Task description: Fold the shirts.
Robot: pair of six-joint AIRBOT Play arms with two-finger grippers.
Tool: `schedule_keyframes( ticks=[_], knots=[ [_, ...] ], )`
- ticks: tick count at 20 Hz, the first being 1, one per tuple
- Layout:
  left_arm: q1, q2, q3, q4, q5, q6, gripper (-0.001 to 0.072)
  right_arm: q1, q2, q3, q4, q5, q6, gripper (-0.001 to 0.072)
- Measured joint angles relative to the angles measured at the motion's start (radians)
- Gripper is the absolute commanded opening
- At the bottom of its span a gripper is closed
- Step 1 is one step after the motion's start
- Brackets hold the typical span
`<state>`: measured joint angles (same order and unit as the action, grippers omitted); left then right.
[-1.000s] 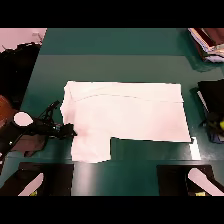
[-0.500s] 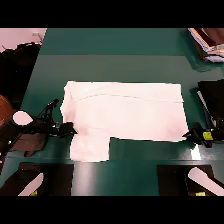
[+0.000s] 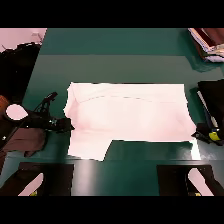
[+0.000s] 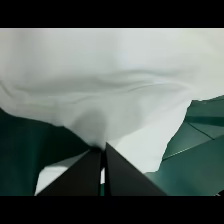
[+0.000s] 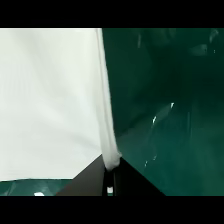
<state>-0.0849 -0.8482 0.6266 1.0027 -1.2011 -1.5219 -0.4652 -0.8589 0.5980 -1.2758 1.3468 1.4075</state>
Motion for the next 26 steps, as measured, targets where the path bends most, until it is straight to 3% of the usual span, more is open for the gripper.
schedule_keyframes(
  ticks=[5,11,19,25,26],
  knots=[
    [-0.082,0.076,0.041,0.067,-0.028,-0.078,0.0023,0.004,0.124,0.063,-0.027,0.090,0.000,0.0015],
    [-0.107,0.072,0.148,0.126,0.118,-0.118,0.0023,0.104,0.037,0.211,-0.006,0.066,0.003,0.0015],
    [-0.111,-0.318,0.412,0.158,0.343,-0.098,0.0025,0.243,-0.351,0.520,0.002,-0.023,0.042,0.0015],
    [-0.095,-0.573,0.583,0.167,0.437,-0.095,0.0026,0.259,-0.603,0.735,0.014,-0.034,0.050,0.0018],
    [-0.089,-0.593,0.595,0.168,0.447,-0.095,0.0084,0.258,-0.637,0.765,0.032,-0.035,0.050,0.0081]
  ],
)
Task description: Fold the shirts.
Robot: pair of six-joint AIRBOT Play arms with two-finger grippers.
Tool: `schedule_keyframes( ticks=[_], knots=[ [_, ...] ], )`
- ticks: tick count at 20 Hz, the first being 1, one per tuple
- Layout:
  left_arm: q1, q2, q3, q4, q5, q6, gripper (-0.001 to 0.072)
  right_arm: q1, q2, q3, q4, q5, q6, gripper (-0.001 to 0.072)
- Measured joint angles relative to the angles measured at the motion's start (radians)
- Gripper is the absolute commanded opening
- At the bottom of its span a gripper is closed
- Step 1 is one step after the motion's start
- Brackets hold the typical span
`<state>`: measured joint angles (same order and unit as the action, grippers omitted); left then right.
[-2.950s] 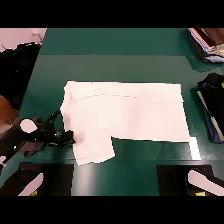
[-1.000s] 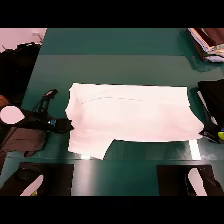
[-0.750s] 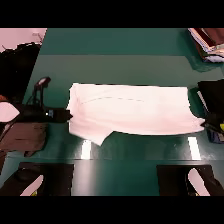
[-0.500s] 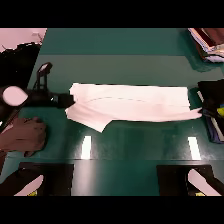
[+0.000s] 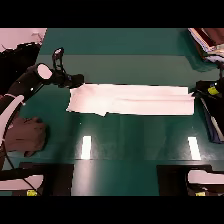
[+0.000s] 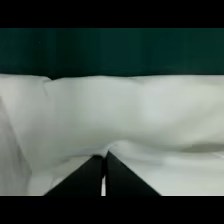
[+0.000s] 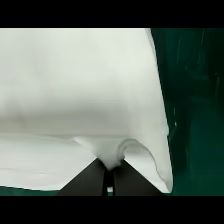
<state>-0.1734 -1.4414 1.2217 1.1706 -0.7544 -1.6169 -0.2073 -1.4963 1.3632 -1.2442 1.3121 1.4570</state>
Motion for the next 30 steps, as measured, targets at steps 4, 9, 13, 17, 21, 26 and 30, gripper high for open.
schedule_keyframes(
  ticks=[4,9,13,17,21,26,30],
  knots=[
    [0.021,-0.041,0.030,0.001,0.036,0.001,0.0612,-0.016,-0.120,0.096,0.125,-0.003,-0.016,0.0474],
    [0.026,-0.048,0.072,-0.006,-0.052,-0.002,0.0026,-0.088,-0.174,0.124,0.220,0.051,-0.094,0.0474],
    [0.027,-0.048,0.084,-0.053,-0.115,0.014,0.0026,-0.182,-0.184,0.050,0.244,0.069,-0.147,0.0474],
    [0.027,-0.051,0.087,-0.146,-0.135,0.052,0.0025,-0.226,-0.218,-0.022,0.299,0.055,-0.204,0.0464],
    [-0.005,-0.053,0.087,-0.188,-0.127,0.079,0.0025,-0.204,-0.274,-0.017,0.386,0.056,-0.226,0.0222],
    [-0.116,-0.078,0.105,-0.204,-0.029,0.096,0.0024,-0.140,-0.300,0.041,0.415,0.076,-0.240,0.0015],
    [-0.224,-0.198,0.212,-0.208,-0.019,0.103,0.0024,-0.095,-0.230,0.091,0.449,0.115,-0.245,0.0014]
  ],
)
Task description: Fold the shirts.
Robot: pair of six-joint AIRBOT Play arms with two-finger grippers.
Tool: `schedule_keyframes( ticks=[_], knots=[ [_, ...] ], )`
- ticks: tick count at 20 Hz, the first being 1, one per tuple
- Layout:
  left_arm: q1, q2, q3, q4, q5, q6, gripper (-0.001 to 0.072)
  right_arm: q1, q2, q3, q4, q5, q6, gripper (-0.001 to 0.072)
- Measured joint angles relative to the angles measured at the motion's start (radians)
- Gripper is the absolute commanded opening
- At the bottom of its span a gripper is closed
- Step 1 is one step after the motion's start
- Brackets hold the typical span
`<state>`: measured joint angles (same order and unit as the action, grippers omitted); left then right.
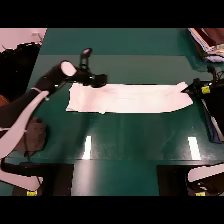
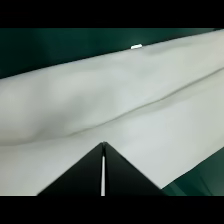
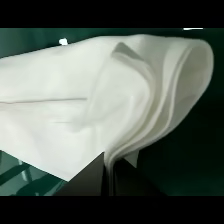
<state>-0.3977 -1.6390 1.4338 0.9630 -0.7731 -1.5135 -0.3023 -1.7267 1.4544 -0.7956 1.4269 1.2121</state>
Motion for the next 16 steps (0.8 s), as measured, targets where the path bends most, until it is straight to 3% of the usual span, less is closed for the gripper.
schedule_keyframes(
  ticks=[8,16],
  knots=[
    [-0.149,-0.243,0.192,-0.013,-0.024,0.003,0.0025,0.200,0.202,0.163,0.163,-0.004,0.016,0.0014],
    [-0.168,-0.303,0.216,-0.033,-0.039,0.003,0.0025,0.439,0.237,0.310,0.198,-0.082,0.057,0.0014]
  ],
)
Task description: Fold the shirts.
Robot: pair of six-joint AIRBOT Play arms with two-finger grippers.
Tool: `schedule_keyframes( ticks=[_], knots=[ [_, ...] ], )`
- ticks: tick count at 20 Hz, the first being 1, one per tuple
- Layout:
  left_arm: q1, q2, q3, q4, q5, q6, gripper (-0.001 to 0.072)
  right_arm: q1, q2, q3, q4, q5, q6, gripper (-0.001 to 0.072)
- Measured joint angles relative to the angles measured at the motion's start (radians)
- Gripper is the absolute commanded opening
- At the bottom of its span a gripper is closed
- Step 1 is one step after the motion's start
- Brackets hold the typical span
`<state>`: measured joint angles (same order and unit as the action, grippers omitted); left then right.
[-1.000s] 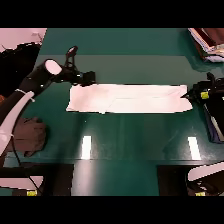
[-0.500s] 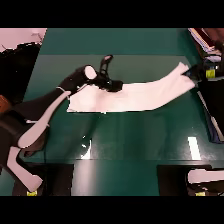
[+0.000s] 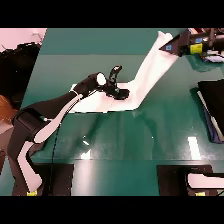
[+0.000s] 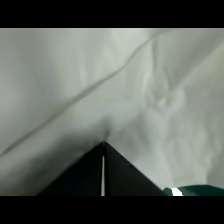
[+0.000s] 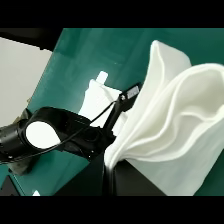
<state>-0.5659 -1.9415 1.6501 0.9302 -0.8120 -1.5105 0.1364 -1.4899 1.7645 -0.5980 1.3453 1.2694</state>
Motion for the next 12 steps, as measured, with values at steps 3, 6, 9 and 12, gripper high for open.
schedule_keyframes(
  ticks=[3,6,9,12],
  knots=[
    [0.000,-0.002,0.021,0.002,-0.001,0.000,0.0025,0.064,0.002,0.013,0.004,-0.045,0.003,0.0015],
    [0.021,-0.002,0.073,0.012,-0.042,0.000,0.0025,0.122,0.002,0.018,0.004,-0.095,0.004,0.0014],
    [0.091,0.019,0.143,0.037,-0.122,-0.001,0.0024,0.185,-0.003,0.020,0.005,-0.146,0.004,0.0016],
    [0.206,0.100,0.189,0.088,-0.189,-0.003,0.0025,0.273,-0.031,0.021,0.011,-0.205,-0.001,0.0016]
  ],
)
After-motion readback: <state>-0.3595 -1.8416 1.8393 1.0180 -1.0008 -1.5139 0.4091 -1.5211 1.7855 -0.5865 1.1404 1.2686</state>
